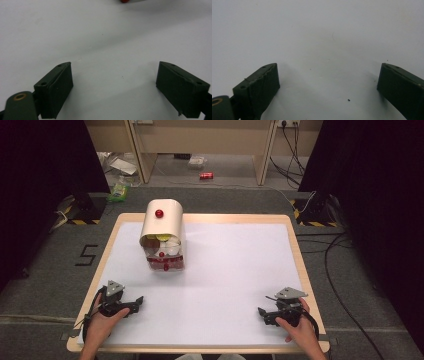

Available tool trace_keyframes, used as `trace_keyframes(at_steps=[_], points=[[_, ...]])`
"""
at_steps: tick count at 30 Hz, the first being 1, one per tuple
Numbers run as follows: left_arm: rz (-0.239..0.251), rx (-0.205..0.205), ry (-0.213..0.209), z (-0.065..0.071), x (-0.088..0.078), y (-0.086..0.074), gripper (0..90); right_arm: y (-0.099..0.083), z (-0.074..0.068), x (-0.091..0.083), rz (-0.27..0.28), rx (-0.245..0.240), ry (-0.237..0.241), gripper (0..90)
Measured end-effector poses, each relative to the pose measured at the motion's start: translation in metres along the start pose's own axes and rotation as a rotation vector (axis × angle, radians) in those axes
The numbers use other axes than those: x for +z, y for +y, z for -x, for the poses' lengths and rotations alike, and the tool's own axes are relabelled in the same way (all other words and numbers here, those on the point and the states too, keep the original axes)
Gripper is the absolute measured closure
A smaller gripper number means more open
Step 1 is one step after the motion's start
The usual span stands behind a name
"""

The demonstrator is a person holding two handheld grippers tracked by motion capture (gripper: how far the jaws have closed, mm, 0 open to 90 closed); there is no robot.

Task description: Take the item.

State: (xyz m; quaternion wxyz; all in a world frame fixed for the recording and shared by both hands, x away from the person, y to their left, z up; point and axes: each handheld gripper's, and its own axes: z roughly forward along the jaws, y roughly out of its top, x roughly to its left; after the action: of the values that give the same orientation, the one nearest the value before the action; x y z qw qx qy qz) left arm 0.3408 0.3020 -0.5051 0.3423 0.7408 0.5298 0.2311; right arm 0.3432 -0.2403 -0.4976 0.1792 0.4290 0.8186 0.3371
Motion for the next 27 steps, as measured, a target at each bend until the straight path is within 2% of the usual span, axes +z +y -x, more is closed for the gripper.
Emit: trace_keyframes(at_steps=[10, 15, 18, 19, 22, 27], points=[[0.002, -0.012, -0.016, -0.002, -0.001, 0.001, 14.5, 0.000, 0.000, 0.000, -0.002, 0.003, 0.004, 4.3], [0.033, -0.006, -0.039, 0.000, -0.006, 0.007, 15.6, 0.000, 0.000, 0.000, -0.002, 0.001, 0.005, 4.1], [0.068, 0.026, -0.048, 0.007, -0.014, 0.020, 15.7, 0.000, 0.000, 0.000, -0.002, 0.001, 0.005, 4.1], [0.068, 0.026, -0.048, 0.007, -0.014, 0.020, 15.7, 0.000, 0.000, 0.000, -0.003, 0.004, 0.004, 4.1], [0.105, 0.045, -0.074, 0.013, -0.020, 0.036, 15.8, 0.000, 0.000, 0.000, -0.002, 0.002, 0.005, 4.0], [0.122, 0.050, -0.098, 0.018, -0.021, 0.049, 15.8, 0.000, 0.000, 0.000, -0.002, 0.000, 0.005, 4.0]])
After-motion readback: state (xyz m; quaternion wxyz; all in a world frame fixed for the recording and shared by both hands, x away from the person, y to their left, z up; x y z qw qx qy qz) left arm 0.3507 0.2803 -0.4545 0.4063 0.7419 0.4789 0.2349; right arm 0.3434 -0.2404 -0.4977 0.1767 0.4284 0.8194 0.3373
